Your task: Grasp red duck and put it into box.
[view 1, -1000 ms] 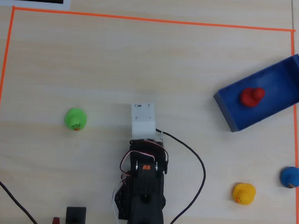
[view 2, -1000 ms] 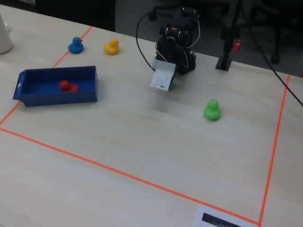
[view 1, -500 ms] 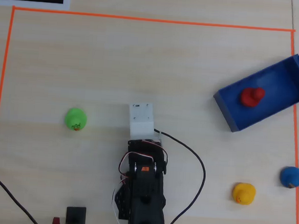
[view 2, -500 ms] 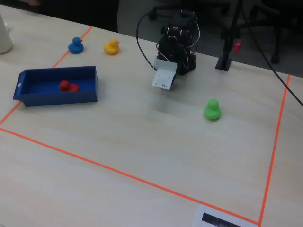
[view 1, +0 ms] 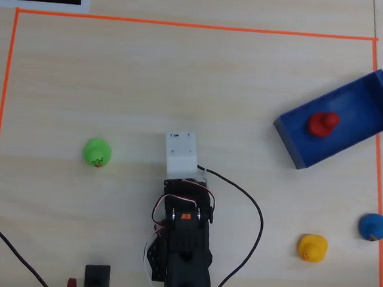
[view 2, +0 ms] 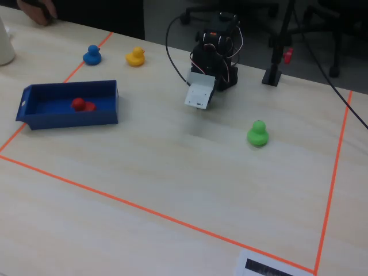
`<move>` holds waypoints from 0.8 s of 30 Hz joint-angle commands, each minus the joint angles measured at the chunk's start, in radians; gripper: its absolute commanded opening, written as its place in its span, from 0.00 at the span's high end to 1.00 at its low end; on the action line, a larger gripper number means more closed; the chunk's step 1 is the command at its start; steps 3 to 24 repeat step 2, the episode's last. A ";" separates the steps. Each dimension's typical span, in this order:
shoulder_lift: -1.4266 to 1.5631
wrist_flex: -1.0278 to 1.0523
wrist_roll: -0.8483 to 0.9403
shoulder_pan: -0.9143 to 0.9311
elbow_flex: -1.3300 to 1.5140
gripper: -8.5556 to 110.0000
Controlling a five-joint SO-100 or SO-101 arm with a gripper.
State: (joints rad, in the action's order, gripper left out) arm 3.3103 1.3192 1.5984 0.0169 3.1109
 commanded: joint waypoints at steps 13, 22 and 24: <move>0.000 0.026 -0.005 0.002 0.000 0.92; 0.000 0.026 -0.005 0.002 0.000 0.92; 0.000 0.026 -0.005 0.002 0.000 0.92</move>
